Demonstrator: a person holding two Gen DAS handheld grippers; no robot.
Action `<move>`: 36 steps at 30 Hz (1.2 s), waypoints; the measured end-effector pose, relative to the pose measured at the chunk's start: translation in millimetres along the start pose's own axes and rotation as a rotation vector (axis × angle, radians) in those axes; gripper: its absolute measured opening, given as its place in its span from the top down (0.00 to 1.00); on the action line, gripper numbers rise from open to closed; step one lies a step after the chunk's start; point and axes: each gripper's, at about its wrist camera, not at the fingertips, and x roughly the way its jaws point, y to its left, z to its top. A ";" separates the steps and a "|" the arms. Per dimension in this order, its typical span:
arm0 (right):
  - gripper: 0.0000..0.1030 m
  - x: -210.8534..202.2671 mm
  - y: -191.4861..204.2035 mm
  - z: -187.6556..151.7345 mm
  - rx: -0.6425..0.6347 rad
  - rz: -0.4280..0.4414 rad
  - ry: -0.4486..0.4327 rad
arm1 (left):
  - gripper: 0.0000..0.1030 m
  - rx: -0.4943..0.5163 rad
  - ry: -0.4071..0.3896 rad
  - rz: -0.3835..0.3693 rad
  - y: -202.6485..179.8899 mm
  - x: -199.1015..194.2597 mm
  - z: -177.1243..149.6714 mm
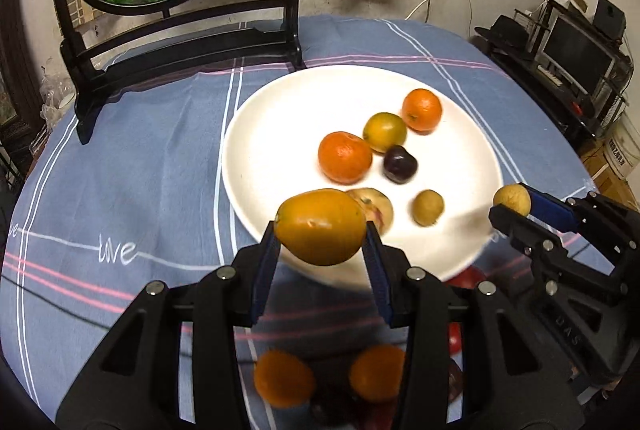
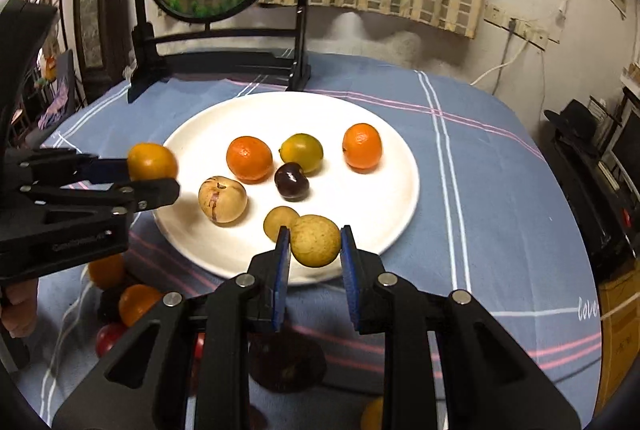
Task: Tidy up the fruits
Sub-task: 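Grasp the yellow-orange fruit with the left gripper while the right grasps a yellow fruit, place both on plate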
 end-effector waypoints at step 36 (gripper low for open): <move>0.68 -86.2 6.1 -88.3 0.111 0.076 0.052 | 0.21 -0.069 -0.078 0.027 13.1 -88.8 -91.7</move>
